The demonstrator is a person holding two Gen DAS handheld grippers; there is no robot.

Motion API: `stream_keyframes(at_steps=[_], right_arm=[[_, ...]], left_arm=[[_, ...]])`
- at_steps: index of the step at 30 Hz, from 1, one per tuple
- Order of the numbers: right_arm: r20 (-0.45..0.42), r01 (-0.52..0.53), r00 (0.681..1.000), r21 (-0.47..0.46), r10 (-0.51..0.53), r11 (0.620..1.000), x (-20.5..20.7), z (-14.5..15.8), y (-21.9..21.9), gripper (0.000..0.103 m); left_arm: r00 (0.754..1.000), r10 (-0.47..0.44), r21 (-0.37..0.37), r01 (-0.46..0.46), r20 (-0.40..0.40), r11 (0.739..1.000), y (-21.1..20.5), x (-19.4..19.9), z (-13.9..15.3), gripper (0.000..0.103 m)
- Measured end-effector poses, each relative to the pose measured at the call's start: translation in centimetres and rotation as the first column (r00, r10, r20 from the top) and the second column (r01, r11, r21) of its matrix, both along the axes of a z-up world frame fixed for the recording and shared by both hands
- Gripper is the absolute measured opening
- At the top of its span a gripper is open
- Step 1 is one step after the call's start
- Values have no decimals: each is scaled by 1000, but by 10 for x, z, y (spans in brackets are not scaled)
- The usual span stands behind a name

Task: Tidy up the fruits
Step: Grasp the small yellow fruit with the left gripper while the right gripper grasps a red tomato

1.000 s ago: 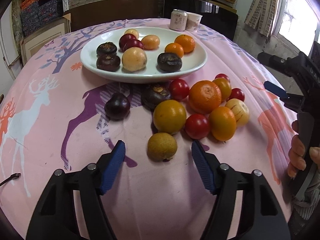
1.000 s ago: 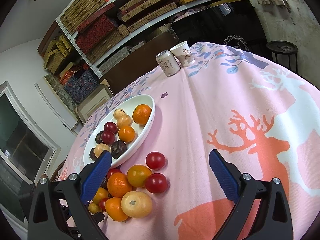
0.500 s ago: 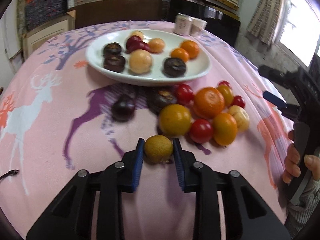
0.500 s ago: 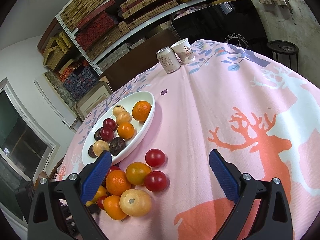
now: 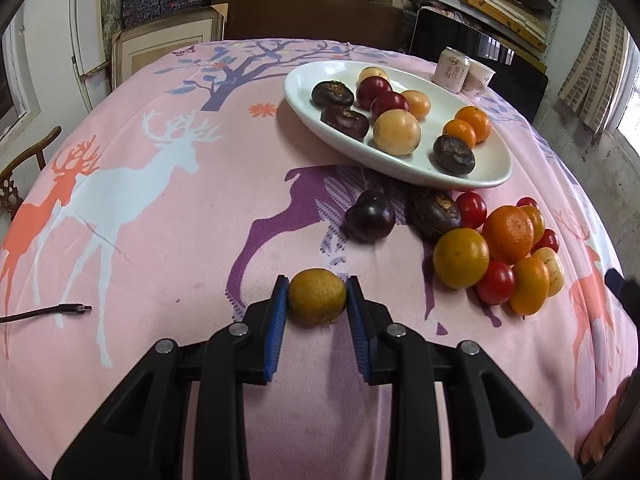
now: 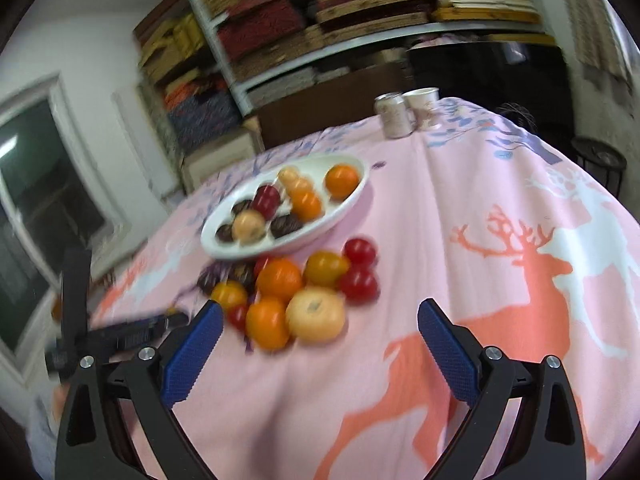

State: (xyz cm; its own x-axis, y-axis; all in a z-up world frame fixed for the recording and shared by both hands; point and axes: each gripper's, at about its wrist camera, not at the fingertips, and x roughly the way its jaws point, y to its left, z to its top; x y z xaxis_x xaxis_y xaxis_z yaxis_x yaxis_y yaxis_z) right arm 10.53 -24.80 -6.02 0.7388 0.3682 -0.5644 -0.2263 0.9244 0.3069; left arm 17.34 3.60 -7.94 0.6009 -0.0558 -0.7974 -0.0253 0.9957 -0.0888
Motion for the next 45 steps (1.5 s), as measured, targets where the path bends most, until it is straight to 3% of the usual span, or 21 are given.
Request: stream_keyframes(at_steps=[3,9,12,15,19,22,28,34,37,41,45], right_arm=[[0,3,1000,-124,-3,992,-2,2,12,97],[-54,76,995,-194,-88,978,40,1,-7,64],[-128,48,989,-180,-72,982,61,-12,-11,47],[-172,-6,985,-156,-22,988,67,-22,-5,44],[-165,-13,986,-179,-17,984,76,-22,5,44],[-192,-21,981,-130,-5,991,86,-26,2,43],[-214,-60,976,-110,35,992,79,-28,2,36],[-164,-64,986,-284,18,957,82,-24,29,30],[-160,-65,987,-301,17,952,75,-23,27,30],[-182,-69,983,-296,15,953,78,-24,16,30],[-164,-68,986,-329,14,942,76,-24,21,30]], left_arm=[[1000,0,0,0,-1,1000,0,0,0,29],[1000,-2,0,2,0,1000,0,0,0,31],[1000,-9,4,9,-1,1000,-3,-1,-1,34],[1000,-15,7,15,-2,1000,-6,0,-2,36],[1000,-23,15,23,-3,1000,-8,0,-2,39],[1000,-23,12,23,-3,1000,-8,0,-1,39],[1000,-29,14,29,-4,999,-9,0,-1,42],[999,-37,16,37,-5,999,-10,1,-2,45],[999,-38,17,38,-5,999,-10,1,-2,46],[998,-61,29,61,-9,998,-15,1,-2,55],[998,-62,20,62,-7,998,-14,1,-2,54]])
